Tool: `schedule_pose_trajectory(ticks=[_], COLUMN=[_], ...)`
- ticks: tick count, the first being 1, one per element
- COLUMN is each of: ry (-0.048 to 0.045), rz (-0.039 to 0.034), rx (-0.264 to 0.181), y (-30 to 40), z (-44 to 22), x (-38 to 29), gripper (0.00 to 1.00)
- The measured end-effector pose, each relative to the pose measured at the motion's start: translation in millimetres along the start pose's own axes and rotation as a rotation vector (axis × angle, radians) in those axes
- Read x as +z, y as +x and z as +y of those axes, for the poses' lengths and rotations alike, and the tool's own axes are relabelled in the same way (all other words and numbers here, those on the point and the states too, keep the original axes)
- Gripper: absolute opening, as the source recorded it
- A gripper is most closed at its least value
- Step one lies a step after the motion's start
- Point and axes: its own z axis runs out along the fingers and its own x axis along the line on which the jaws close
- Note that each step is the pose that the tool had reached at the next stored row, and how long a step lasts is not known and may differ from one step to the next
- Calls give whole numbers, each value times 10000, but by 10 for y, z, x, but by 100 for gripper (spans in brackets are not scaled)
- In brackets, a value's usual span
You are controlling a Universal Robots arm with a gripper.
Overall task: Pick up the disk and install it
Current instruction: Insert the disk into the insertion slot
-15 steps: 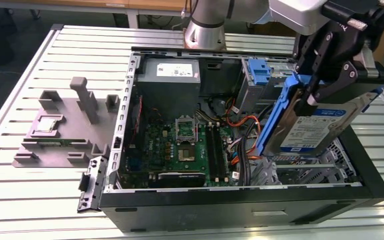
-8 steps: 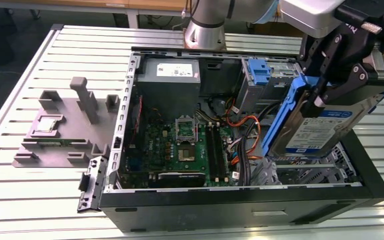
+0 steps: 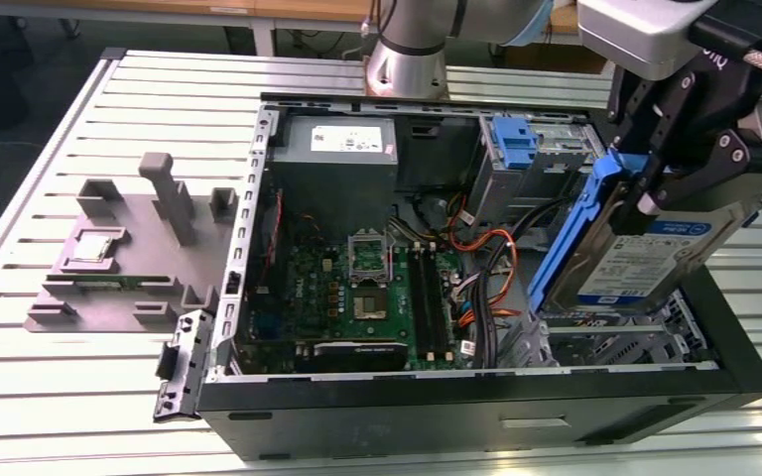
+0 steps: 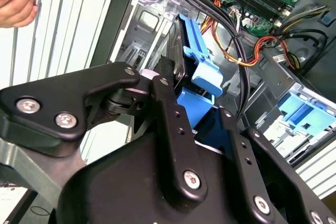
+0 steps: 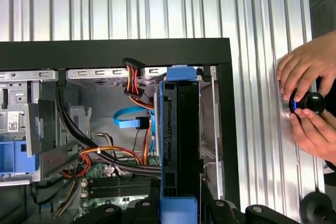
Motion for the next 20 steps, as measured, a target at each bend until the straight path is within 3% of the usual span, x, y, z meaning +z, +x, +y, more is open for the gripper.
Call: schedule_pose_trajectory(ticks=[11, 12, 20], ry=[0, 0, 0], rz=[-2, 0, -2], rx=[0, 0, 0], y=[9, 15, 17], z=[95, 171, 157], x=[51, 72, 105], gripper=[37, 37, 37])
